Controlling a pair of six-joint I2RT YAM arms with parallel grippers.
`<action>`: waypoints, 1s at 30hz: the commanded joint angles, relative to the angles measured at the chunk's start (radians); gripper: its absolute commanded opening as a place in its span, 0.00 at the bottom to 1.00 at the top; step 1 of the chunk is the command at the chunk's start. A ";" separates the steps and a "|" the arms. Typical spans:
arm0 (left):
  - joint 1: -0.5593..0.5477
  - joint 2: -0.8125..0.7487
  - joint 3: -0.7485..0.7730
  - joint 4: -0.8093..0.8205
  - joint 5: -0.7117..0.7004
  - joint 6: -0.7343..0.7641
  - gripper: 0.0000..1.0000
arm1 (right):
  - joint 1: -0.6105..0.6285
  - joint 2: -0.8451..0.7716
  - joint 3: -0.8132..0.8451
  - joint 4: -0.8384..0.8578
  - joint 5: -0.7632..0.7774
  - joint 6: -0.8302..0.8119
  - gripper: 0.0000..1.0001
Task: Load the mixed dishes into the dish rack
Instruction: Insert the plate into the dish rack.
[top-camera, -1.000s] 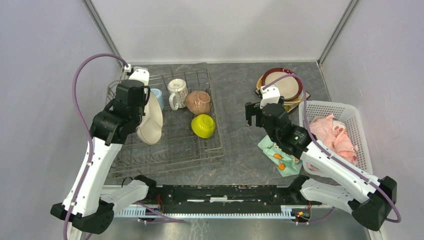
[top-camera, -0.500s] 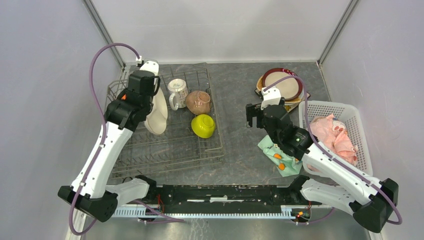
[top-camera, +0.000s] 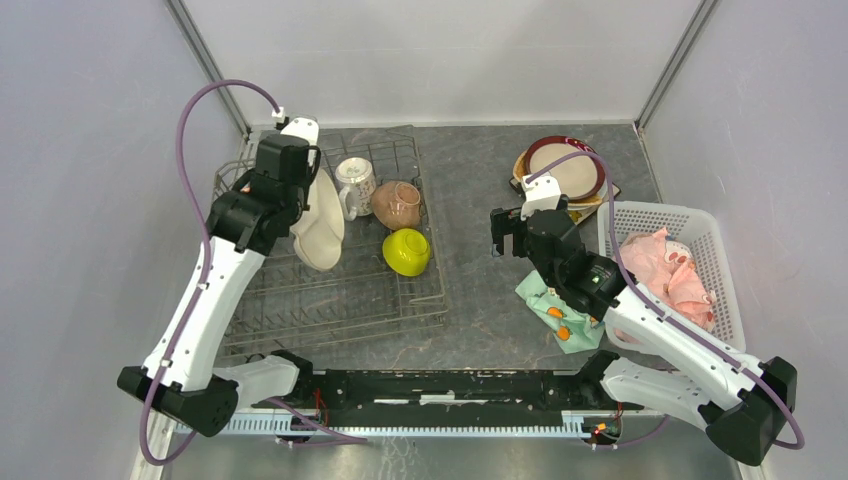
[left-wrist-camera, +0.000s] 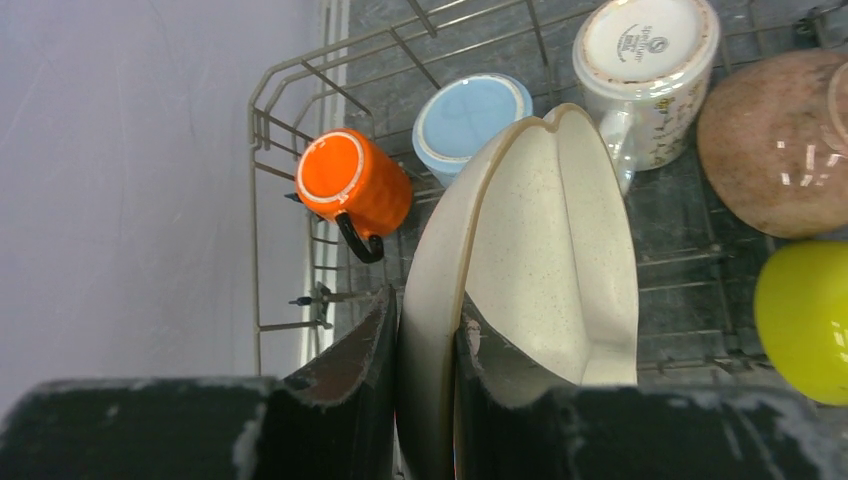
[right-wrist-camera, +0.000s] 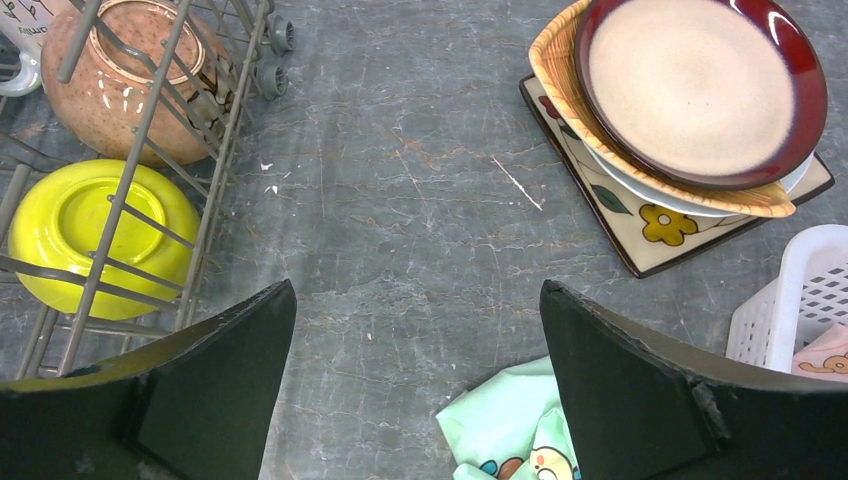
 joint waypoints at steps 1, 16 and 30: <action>0.000 -0.060 0.160 -0.028 0.070 -0.144 0.02 | -0.002 -0.013 -0.008 0.039 -0.006 0.001 0.98; -0.003 -0.083 0.163 -0.296 0.248 -0.282 0.02 | -0.003 -0.005 -0.018 0.036 -0.010 0.014 0.98; -0.006 -0.044 0.103 -0.283 0.261 -0.292 0.02 | -0.003 -0.018 -0.027 0.036 -0.002 0.012 0.98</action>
